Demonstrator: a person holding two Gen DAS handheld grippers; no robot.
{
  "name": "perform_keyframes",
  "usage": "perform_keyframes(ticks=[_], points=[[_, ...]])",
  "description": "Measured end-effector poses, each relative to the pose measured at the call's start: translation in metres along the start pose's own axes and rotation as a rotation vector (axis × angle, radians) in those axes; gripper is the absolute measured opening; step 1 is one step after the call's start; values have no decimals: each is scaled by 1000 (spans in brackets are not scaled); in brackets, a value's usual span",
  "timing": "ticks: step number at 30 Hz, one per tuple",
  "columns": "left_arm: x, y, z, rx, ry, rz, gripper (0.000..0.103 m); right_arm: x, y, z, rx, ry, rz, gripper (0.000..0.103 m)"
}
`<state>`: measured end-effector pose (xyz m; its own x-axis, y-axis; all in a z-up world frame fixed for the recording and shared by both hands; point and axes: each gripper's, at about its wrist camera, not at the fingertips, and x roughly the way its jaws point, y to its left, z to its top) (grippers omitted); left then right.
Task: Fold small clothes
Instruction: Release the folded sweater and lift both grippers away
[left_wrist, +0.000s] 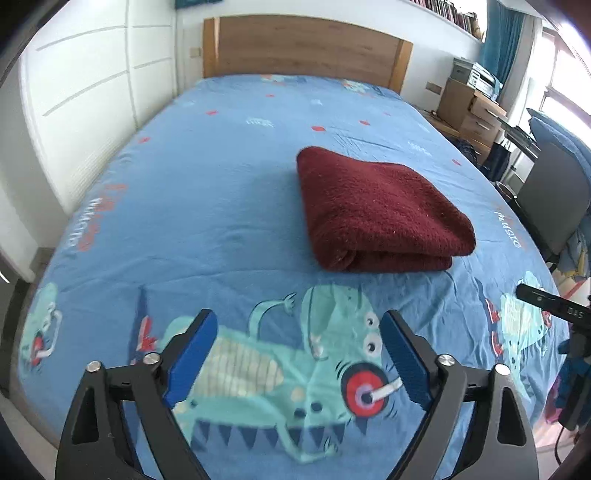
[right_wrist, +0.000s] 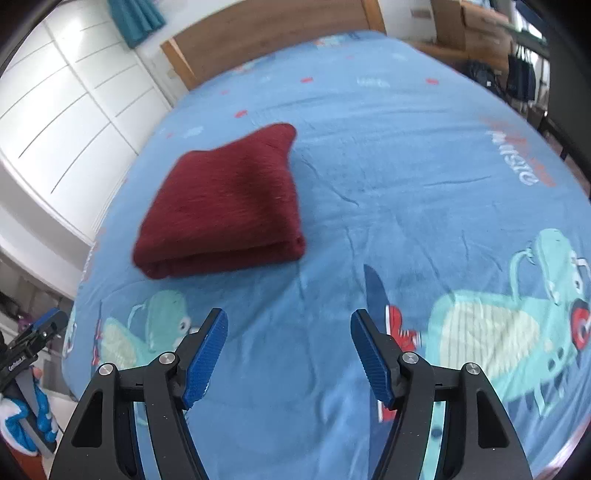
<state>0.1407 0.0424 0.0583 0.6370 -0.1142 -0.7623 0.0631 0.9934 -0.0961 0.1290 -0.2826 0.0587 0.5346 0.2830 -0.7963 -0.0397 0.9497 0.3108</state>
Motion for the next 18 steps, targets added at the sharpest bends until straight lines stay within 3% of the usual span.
perform_keyframes(ticks=[8,15,18], points=[[-40,-11,-36,-7,-86,70,100,-63,33,-38,-64,-136,-43,73],[-64,-24,-57,-12,-140,97,102,-105,50,-70,-97,-240,-78,84],[-72,-30,-63,-22,-162,105,102,-116,53,-80,-100,-270,-93,96]])
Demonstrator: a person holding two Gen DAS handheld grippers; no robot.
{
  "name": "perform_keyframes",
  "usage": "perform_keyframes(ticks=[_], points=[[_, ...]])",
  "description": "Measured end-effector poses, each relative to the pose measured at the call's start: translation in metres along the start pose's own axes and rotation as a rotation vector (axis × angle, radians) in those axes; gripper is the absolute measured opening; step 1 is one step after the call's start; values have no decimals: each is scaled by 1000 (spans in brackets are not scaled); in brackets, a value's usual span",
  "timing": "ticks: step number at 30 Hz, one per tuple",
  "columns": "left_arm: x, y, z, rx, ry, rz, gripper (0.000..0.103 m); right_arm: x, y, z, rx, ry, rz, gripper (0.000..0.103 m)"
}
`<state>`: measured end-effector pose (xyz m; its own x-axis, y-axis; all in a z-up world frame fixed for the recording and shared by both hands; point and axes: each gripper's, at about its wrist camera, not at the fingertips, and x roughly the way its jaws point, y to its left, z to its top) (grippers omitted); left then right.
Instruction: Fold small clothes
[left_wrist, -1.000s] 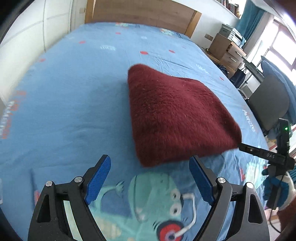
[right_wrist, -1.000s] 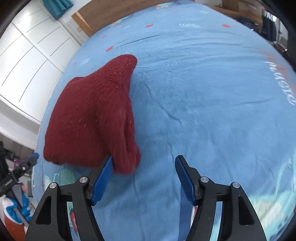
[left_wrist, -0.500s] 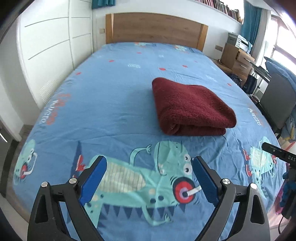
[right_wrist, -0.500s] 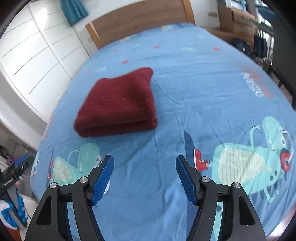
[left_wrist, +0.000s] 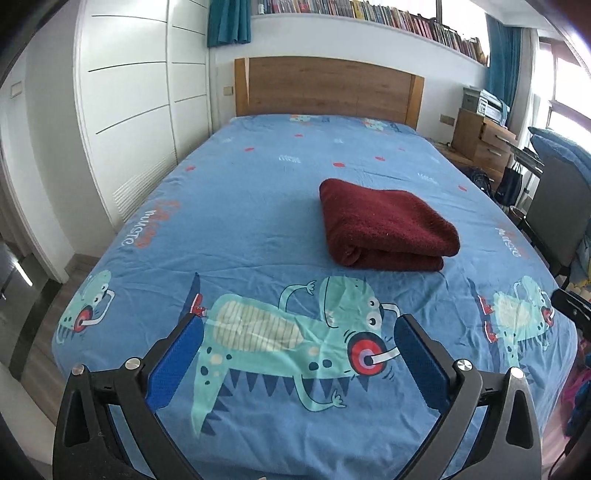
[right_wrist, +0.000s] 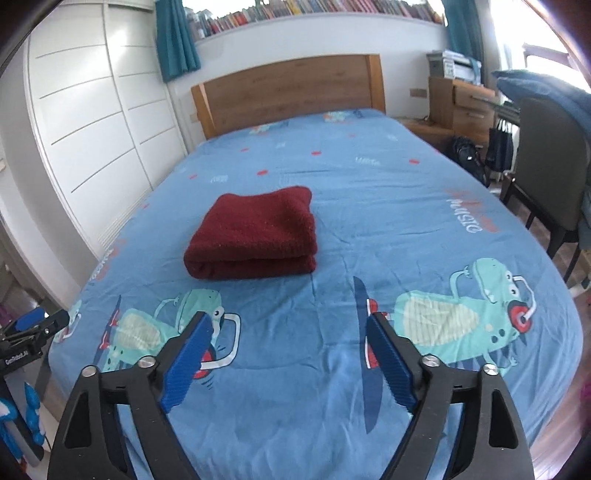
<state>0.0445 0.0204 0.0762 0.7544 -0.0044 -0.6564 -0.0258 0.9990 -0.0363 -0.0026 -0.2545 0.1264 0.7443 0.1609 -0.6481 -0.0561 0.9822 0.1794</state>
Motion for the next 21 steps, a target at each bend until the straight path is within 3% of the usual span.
perform_keyframes(ticks=[1,9,21], points=[[-2,-2,-1,0,-5,2,102,-3,0,-1,0,-8,-3,102],[-20,-9,-7,-19,-59,-12,102,-27,0,-12,8,-78,-36,102],[-25,-10,-11,-17,-117,76,102,-33,-4,-23,6,-106,-70,102]])
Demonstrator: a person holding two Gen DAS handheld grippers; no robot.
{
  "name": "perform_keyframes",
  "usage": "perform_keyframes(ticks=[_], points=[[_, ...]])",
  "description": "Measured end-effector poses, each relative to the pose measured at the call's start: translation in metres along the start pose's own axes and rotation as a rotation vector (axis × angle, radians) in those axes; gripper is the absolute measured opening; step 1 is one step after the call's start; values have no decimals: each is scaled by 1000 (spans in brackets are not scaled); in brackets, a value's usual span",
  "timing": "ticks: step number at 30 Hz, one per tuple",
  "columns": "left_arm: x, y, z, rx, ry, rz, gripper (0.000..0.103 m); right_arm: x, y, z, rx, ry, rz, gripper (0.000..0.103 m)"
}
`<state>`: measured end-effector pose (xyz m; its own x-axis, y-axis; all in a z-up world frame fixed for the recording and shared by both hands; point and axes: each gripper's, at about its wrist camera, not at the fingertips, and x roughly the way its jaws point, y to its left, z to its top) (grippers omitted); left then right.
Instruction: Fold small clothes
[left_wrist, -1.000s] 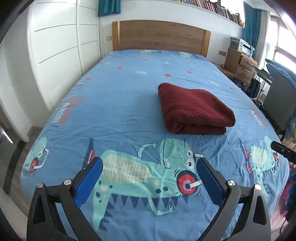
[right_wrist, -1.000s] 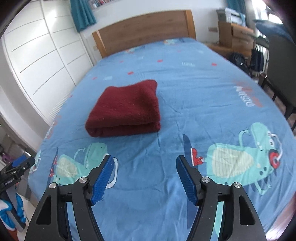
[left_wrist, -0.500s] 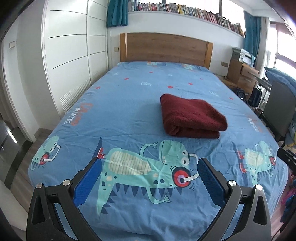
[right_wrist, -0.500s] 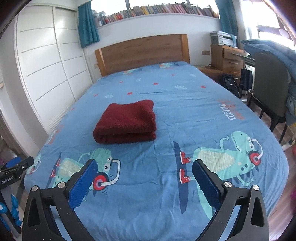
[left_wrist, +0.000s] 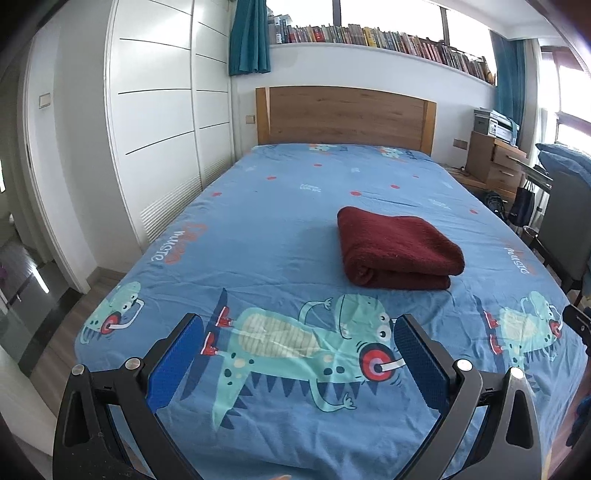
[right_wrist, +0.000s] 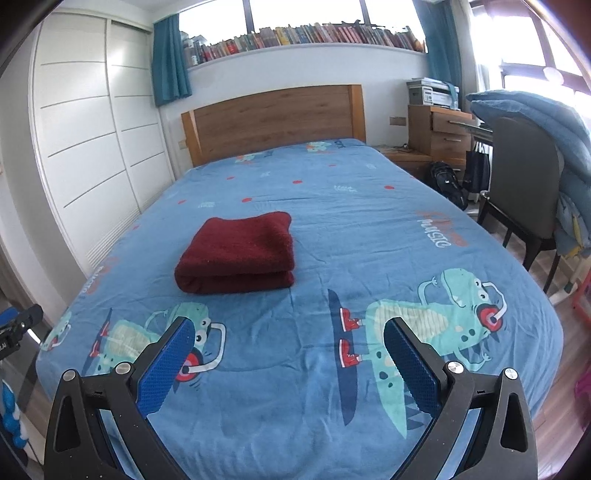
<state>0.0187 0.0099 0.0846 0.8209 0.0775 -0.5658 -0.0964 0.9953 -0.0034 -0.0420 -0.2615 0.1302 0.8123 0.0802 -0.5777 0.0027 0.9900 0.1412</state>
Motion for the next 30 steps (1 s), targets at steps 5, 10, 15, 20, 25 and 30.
perform_keyframes(ticks=[5,10,15,20,25,30], points=[[0,3,1,-5,-7,16,102,4,-4,-6,4,13,-14,102],[3,7,3,-10,-4,44,102,3,-12,-7,9,12,-35,102],[6,10,5,-14,1,54,102,2,-25,-7,29,11,-60,102],[9,8,6,-6,4,63,102,3,-34,-7,40,13,-82,102],[14,9,5,-2,14,66,102,4,-39,-7,45,15,-97,102],[16,11,2,-11,28,60,102,6,-42,-8,46,24,-105,102]])
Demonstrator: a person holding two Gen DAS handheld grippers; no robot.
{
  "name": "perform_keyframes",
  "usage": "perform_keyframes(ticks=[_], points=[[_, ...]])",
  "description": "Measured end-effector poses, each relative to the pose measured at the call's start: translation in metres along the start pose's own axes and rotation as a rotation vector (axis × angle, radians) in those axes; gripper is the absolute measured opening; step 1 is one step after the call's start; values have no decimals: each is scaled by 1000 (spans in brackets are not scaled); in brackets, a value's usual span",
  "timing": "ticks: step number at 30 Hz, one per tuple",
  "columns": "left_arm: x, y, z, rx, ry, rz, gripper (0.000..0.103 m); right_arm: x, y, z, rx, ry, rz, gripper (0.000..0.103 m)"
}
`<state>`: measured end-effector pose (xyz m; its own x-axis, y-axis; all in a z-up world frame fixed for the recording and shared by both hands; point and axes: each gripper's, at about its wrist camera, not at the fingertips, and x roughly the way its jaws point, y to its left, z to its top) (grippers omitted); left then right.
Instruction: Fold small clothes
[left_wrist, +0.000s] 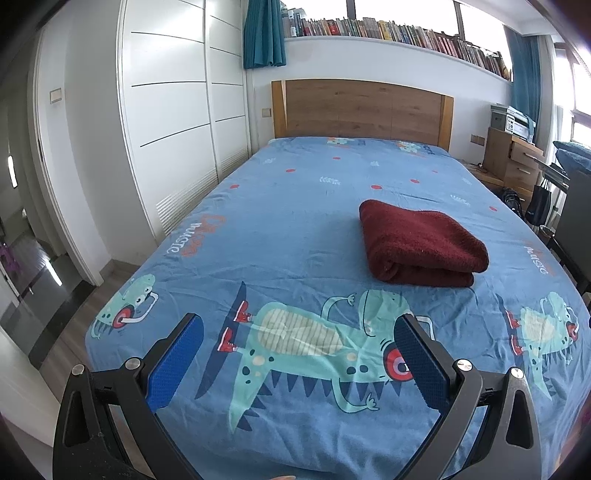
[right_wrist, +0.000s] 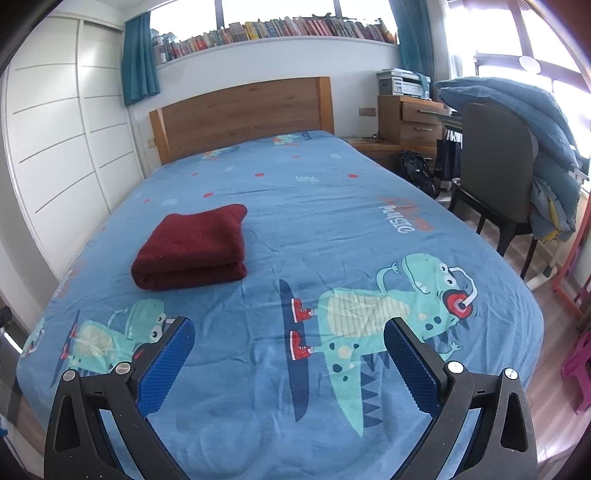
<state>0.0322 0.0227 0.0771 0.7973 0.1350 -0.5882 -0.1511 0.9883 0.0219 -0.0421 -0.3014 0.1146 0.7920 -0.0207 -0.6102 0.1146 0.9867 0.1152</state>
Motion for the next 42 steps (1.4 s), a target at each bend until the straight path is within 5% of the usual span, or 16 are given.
perform_keyframes(ticks=[42], points=[[8,-1,-5,-4,25,-30,102,10,1,-7,-24,37,-2,102]])
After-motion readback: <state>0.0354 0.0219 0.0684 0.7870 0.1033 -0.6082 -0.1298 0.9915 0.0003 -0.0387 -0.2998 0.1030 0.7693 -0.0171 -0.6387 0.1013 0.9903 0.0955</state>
